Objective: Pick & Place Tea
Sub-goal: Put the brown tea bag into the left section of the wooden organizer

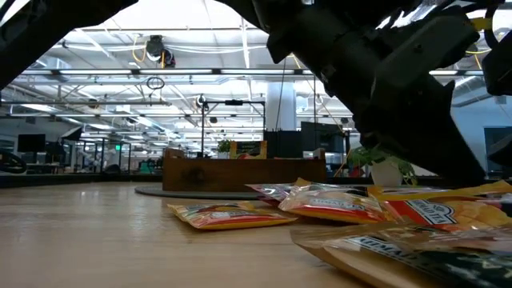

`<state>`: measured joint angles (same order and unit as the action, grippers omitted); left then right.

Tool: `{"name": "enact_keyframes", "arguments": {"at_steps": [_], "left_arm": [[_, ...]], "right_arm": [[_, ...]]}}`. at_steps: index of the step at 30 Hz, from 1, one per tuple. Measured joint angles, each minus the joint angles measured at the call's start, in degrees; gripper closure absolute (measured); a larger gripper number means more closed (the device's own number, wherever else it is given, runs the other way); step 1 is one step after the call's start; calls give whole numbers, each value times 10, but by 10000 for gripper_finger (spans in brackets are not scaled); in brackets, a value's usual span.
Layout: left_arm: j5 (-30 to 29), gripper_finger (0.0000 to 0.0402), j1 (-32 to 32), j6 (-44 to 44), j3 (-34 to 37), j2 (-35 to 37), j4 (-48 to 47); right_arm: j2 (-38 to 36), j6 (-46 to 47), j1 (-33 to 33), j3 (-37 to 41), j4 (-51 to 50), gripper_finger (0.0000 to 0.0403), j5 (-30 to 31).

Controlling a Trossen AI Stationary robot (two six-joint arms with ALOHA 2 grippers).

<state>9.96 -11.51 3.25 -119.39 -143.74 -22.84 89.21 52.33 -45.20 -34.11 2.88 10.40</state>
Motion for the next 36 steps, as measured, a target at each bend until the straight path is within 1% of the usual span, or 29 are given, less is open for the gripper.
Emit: {"name": "enact_keyframes", "arguments": {"at_steps": [2,4,7,11,13,16,20,23,25,32,36], "left_arm": [[10,354,4,-11,0,0,3],[12,334,9,-24,0,0,5],[12,292,18,-55,0,0,6],[1,230,35,-123,0,0,11],[1,206,43,-159,0,0,11],[27,183,48,-188,0,0,6],[30,175,47,-190,0,0,-22],[26,174,48,-191,0,0,-25],[26,174,48,-192,0,0,-24],[23,174,49,-193,0,0,-13],[20,174,57,-206,0,0,-21]], "right_arm": [[4,-6,1,0,-1,403,1],[7,-10,1,0,-1,403,1],[12,-18,1,1,-3,403,2],[23,-20,2,6,-4,403,5],[27,-20,1,10,-3,403,6],[28,-21,1,10,-4,403,18],[29,-25,0,11,-15,403,33],[30,-25,1,15,-22,403,35],[30,-22,0,22,-21,403,48],[29,-6,1,61,27,403,63],[29,-8,1,67,34,403,65]]}}
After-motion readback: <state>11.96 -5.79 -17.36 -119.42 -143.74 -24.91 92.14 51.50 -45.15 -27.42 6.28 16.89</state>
